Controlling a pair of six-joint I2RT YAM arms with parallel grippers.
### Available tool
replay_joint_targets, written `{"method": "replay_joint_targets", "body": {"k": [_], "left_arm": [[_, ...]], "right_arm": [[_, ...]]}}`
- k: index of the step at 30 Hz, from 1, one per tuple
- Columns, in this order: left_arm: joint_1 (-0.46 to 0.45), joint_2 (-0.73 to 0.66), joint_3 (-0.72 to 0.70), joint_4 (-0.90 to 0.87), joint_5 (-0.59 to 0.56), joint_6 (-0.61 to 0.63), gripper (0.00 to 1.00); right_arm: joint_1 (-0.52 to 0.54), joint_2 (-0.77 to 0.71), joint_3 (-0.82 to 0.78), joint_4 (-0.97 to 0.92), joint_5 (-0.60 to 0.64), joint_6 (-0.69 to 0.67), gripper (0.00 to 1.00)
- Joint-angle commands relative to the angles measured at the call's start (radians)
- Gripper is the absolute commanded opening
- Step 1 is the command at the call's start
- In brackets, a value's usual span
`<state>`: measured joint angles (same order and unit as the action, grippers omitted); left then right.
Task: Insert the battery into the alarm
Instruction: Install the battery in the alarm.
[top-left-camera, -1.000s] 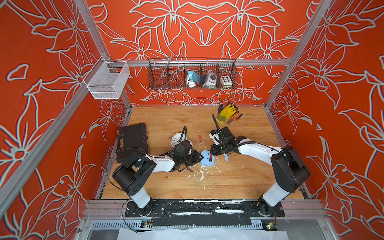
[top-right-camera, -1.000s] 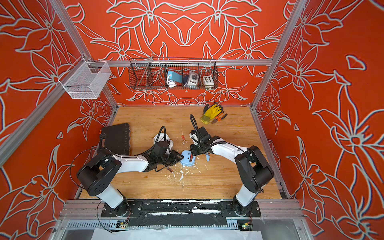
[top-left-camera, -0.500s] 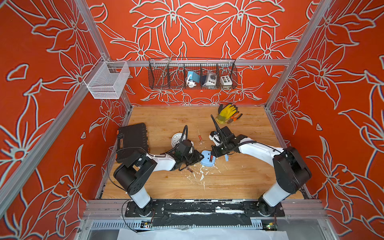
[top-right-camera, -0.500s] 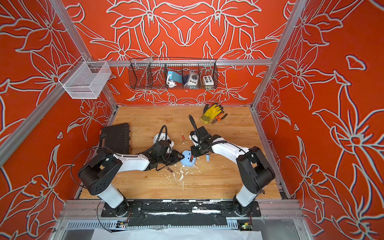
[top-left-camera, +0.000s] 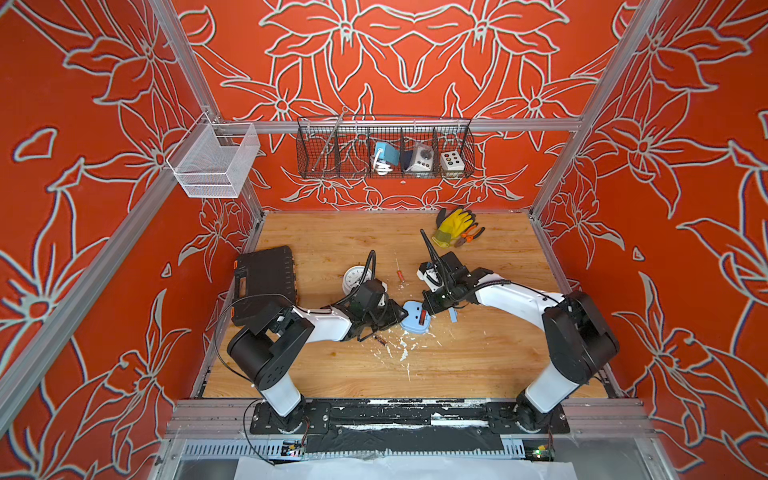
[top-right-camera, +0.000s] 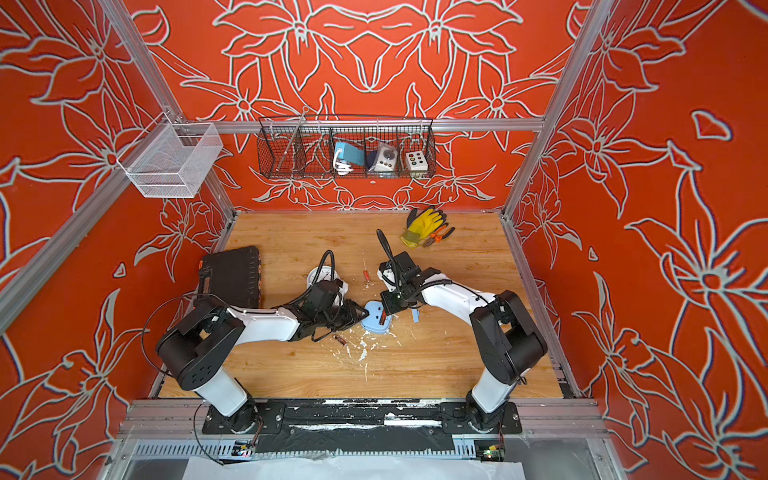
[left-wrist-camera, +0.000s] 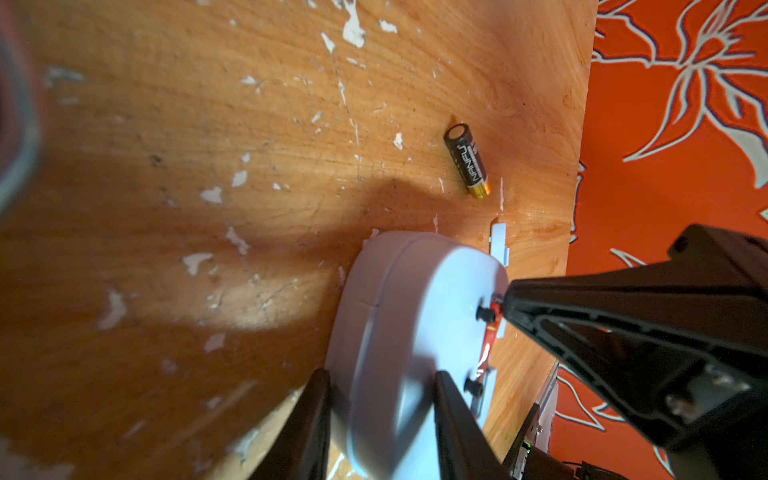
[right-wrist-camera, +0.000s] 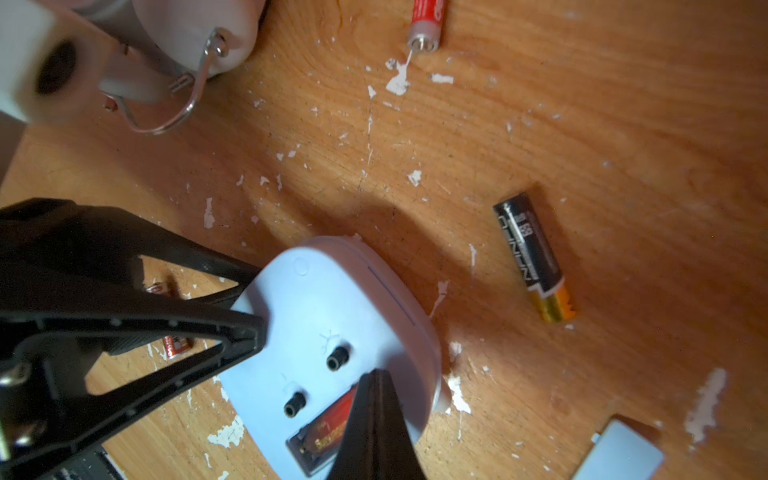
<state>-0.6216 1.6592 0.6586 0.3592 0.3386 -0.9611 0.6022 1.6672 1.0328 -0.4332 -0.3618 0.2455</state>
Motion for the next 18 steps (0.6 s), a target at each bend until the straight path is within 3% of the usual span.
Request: {"method": "replay_joint_targets", "body": {"k": [1,15,18], "left_arm": [[0.003,0.039,-0.007,-0.109,-0.03,0.015,0.34],[0.003,0.039,0.0,-0.115,-0.026,0.019,0.35],[0.003,0.036,0.001,-0.115,-0.026,0.021,0.35]], "right_arm": [[0.009,0.029,-0.036,-0.089,-0.041,-0.003,0.01],[0.009,0.026,-0.055,-0.083,-0.024,0.038,0.0],[0.008,-0.029,-0.018,-0.056,-0.051,0.054,0.08]]}}
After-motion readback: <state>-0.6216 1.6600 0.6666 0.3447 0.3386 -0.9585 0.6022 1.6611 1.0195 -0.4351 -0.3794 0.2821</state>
